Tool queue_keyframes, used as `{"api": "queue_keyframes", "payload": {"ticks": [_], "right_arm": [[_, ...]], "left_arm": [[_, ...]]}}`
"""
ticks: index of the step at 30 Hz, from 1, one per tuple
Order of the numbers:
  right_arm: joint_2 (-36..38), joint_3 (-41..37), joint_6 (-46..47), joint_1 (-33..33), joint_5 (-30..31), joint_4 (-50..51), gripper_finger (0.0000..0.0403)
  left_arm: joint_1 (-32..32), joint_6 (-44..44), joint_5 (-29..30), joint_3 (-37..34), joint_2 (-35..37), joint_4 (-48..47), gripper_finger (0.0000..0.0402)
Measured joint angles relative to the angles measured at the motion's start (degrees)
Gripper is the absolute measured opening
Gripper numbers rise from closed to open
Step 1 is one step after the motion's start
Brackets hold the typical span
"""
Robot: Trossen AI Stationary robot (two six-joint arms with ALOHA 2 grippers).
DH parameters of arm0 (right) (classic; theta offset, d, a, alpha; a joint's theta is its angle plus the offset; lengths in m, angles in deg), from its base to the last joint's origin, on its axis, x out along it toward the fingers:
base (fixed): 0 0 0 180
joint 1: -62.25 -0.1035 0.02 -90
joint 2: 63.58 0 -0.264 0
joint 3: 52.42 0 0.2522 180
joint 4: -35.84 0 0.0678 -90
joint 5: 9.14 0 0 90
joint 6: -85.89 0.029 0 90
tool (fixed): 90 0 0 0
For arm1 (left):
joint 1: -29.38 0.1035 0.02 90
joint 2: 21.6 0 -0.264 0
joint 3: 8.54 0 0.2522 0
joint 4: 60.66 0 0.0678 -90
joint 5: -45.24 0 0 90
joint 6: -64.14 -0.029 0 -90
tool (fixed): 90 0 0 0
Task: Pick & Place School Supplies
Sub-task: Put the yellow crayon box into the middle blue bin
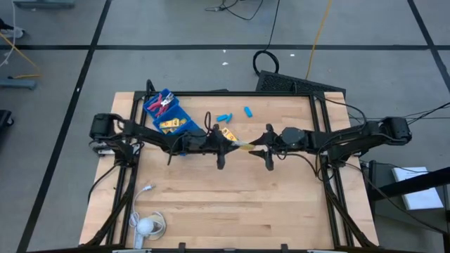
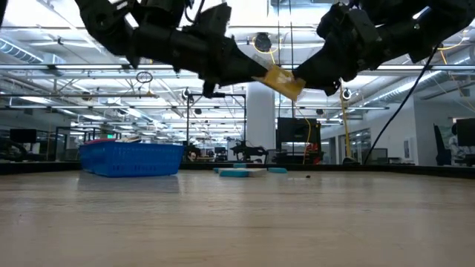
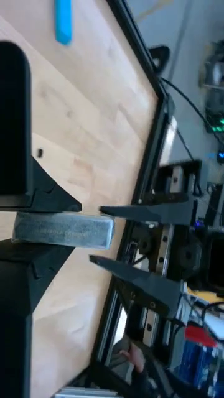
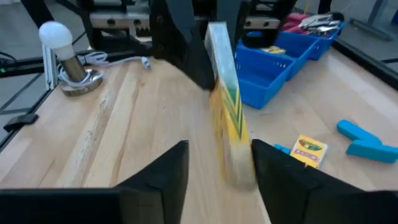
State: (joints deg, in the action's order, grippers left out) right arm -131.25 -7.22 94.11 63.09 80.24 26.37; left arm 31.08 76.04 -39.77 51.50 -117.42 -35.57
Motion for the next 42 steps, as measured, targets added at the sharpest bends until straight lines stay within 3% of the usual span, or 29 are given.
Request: {"api": "queue_keyframes", "payload": {"ticks": [3, 8, 14, 20, 26, 42], "right_arm": [[1.96, -0.04, 0.05, 0.0, 0.22, 2.44, 0.018], [2.82, -0.11, 0.08, -0.09, 1.24, 4.5, 0.0191], [2.82, -0.11, 0.12, -0.13, 1.82, 4.54, 0.0186], [2.8, -0.11, 0.1, -0.11, 1.92, 4.32, 0.0187], [2.8, -0.11, 0.1, -0.11, 2.03, 4.27, 0.0183], [2.8, -0.11, 0.08, -0.09, 2.25, 4.25, 0.0182]], "left_arm": [[-0.15, 1.26, 3.76, 0.0, 5.75, -9.36, 0.0034], [-1.31, 2.7, 22.82, 0.0, 16.99, -26.62, 0.0034], [-0.96, 15.31, 35.54, -0.04, 27.11, -51.5, 0.0034], [1.24, 31.21, 38.19, -0.04, 29.98, -72.08, 0.0034], [4.93, 49.23, 36.7, -0.04, 28.99, -87.29, 0.0034], [10.69, 52.92, 34.37, -0.04, 25.67, -97.1, 0.0034]]}}
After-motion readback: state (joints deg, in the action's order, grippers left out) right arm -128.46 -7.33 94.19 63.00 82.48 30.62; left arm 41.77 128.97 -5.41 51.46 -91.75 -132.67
